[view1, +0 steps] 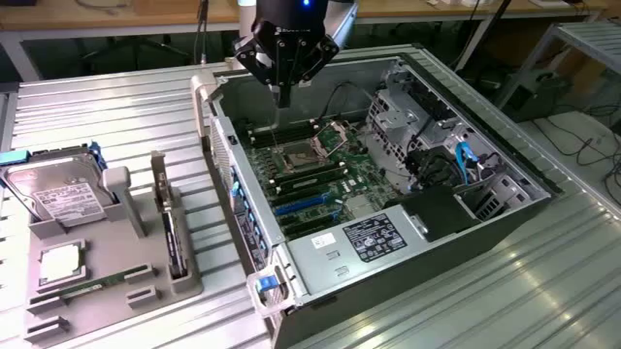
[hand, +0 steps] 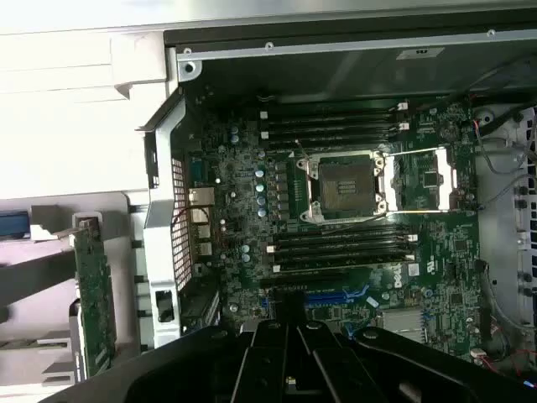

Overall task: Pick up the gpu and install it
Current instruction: 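Reach for the gpu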

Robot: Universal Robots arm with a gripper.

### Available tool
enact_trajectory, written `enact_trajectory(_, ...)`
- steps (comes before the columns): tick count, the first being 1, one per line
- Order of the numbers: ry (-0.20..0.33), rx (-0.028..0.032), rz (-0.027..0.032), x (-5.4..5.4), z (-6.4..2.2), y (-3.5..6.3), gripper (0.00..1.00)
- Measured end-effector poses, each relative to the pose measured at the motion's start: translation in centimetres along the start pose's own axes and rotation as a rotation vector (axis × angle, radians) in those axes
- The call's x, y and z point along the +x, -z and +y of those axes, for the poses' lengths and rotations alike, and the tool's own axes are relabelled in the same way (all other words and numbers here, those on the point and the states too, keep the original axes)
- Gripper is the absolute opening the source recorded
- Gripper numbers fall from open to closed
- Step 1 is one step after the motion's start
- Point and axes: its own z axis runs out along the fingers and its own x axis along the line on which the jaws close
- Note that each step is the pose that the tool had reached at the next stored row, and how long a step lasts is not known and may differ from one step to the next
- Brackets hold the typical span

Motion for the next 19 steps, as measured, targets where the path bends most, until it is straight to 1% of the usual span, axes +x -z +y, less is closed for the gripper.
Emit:
enact_trajectory(3,0.0,-0.0001,0.0,0.4,-0.03,0.01,0.11)
enact_trajectory(15,0.0,-0.0001,0.0,1.1,-0.09,0.03,0.11)
enact_trajectory(19,0.0,0.0,0.0,1.6,-0.12,0.04,0.11)
